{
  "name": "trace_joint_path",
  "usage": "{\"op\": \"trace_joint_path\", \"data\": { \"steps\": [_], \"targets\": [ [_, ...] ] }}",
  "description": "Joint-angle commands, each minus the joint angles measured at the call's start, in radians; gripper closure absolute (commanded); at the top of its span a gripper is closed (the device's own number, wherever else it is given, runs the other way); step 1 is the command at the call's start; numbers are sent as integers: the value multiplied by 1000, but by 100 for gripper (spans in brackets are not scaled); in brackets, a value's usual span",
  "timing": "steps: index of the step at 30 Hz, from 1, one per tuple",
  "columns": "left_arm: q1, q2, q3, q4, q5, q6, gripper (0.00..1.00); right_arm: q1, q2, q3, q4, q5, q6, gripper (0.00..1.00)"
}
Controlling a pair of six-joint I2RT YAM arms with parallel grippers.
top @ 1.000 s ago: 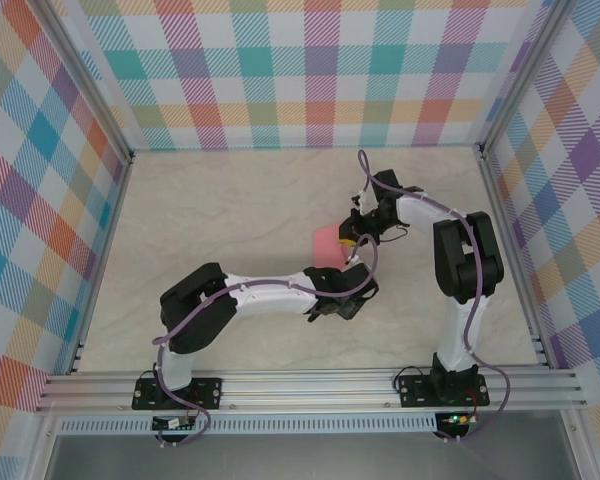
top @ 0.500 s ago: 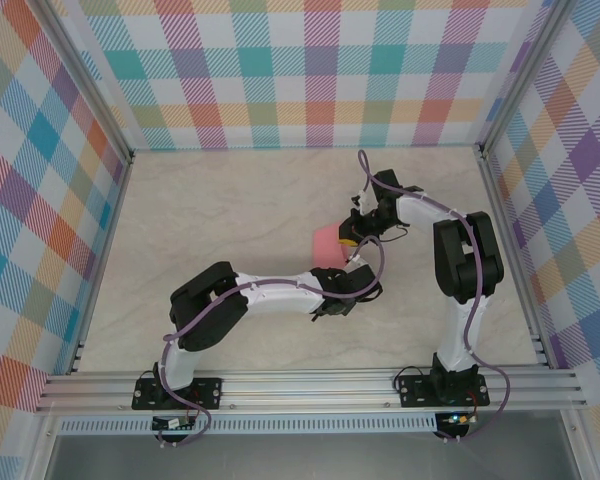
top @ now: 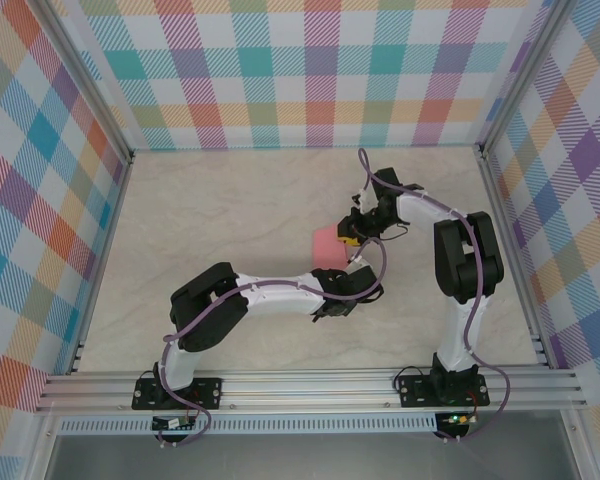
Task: Fold a paper plane with a square sheet of paper (fold left side to right side)
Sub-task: Fold the triangle a second time at the center of the table.
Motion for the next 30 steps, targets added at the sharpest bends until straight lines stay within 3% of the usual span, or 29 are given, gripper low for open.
{"op": "trace_joint_path", "data": {
  "steps": [1, 12, 16, 21, 26, 30],
  "targets": [
    [-21, -38, -13, 18, 6, -21, 96, 2, -33, 38, -15, 27, -2, 70],
    [36, -111, -85, 67, 132, -81, 98, -91, -296, -34, 2, 142, 20, 40],
    [74, -140, -121, 104, 211, -108, 98, -125, -410, -150, 9, 182, 16, 37],
    [124, -171, -157, 164, 307, -139, 98, -129, -541, -333, 50, 177, 19, 44],
    [178, -198, -191, 202, 395, -168, 98, -114, -612, -529, 166, 62, 52, 67],
    [218, -211, -217, 218, 455, -182, 98, -20, -567, -612, 255, 17, 91, 80]
  ]
}}
